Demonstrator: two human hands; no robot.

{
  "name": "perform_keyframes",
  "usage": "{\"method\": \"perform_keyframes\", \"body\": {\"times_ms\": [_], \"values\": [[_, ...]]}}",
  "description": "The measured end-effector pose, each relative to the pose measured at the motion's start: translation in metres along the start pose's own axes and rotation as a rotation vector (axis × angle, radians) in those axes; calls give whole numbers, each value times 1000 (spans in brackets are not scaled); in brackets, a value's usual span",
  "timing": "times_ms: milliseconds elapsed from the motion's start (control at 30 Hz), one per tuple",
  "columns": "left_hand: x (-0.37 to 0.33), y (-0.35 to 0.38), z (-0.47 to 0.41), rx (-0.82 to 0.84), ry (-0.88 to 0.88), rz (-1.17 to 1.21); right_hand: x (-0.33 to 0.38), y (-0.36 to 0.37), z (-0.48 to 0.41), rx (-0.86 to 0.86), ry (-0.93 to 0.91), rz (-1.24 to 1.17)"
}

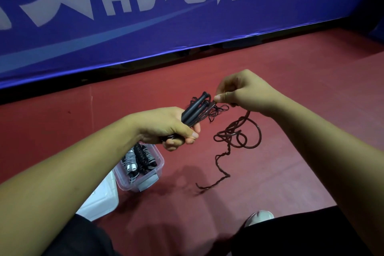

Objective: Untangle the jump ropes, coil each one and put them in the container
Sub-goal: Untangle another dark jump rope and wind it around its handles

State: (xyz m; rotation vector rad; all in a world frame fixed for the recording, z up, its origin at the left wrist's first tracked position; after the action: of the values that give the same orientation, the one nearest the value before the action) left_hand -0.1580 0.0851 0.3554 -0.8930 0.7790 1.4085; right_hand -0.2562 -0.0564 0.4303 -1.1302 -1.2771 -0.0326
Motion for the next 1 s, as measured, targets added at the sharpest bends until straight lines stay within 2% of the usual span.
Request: {"method": "perform_keyframes", "body": {"times_ms": [133, 233, 300, 500, 667, 833, 1000], "values": [[5, 5, 4, 73, -34, 63, 10, 19, 4, 54, -64, -3], [3, 14, 7, 142, -45, 124, 17, 26, 9, 46, -59, -99], [0, 22, 10, 181, -47, 170, 23, 36, 12, 65, -126, -107], [-5, 30, 11, 123, -23, 266, 27, 44, 10, 49, -150, -223], [-12, 34, 13, 169, -13, 395, 26, 29, 6, 48, -153, -237], [-1, 36, 14, 131, -126, 305, 25, 25, 4, 33, -170, -205], [-5, 38, 13, 177, -177, 415, 20, 24, 2, 28, -164, -217]]}}
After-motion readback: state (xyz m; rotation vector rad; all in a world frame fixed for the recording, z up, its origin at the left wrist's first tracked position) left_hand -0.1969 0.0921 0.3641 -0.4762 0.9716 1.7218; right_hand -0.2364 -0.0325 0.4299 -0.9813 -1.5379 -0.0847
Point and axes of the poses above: each hand's wrist, its own z-axis away from the middle knuckle, its own y-axis out of the palm, x = y × z, the point moved 7 cm from there along -z, towards the middle knuckle, and after that the axes turned 14 degrees about -x, right-handed, at the moved point
